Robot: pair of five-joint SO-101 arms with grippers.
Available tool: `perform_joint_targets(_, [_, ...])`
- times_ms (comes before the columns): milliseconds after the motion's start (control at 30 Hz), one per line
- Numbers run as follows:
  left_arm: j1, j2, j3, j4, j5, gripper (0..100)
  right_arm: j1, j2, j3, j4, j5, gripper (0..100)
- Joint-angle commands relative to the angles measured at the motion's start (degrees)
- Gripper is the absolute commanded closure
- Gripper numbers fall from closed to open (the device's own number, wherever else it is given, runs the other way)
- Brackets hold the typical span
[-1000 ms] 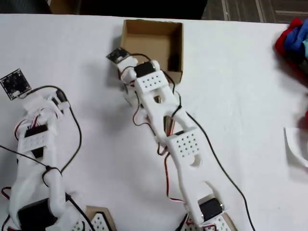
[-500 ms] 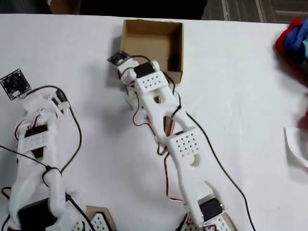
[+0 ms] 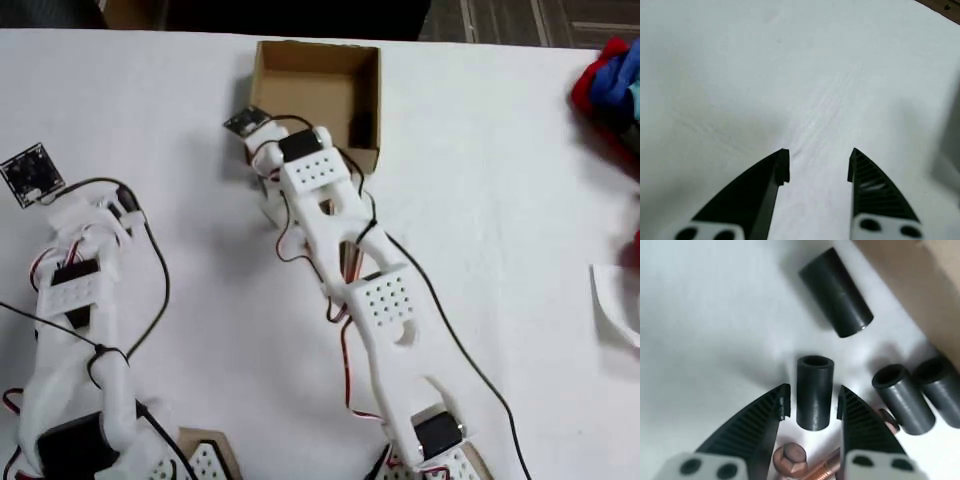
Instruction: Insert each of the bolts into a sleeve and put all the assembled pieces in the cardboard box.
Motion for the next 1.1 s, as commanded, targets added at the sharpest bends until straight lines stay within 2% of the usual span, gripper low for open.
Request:
perform_joint_targets(0, [0.6, -0.2, -0.6, -0.8, -0.3, 79, 0.2, -0.1, -1.8, -0.9, 0.7, 85.5])
perform_joint_targets(167, [0.6, -0.2, -0.6, -0.8, -0.3, 79, 0.3, -0.1, -1.8, -0.9, 0.7, 86.9])
perform_joint_targets(267, [0.6, -0.2, -0.6, -0.8, -0.3, 79, 0.6, -0.1, -1.8, -0.9, 0.7, 99.5])
perform_joint_targets(300, [0.6, -0.2, -0.6, -0.8, -0.3, 79, 0.6, -0.1, -1.8, -0.7, 0.7, 97.0])
perform_joint_targets(433, [0.6, -0.2, -0.6, -0.8, -0.3, 79, 0.6, -0.9, -1.8, -0.4, 0.7, 97.6])
perform_joint_targets(567, [0.6, -0.2, -0.6, -0.8, -0.3, 79, 0.3, -5.6, -4.9, 4.6, 0.3, 97.7])
perform_joint_targets(700, [0.6, -0.2, -0.6, -0.8, -0.3, 79, 2.5, -12.4, -10.4, 10.8, 0.2, 97.7])
perform_joint_targets(833, [0.7, -0.2, -0.6, -0.8, -1.4, 79, 7.3, -22.5, -9.6, 10.9, 0.1, 97.7])
perform_joint_targets(933, [2.9, -0.2, -0.6, -0.8, -5.8, 79, 10.1, -32.0, -4.3, 10.9, -2.3, 97.7])
perform_joint_targets(1067, [8.9, -0.2, -0.4, 0.1, -12.1, 79, 12.4, -47.2, 11.2, 10.9, -4.3, 97.6])
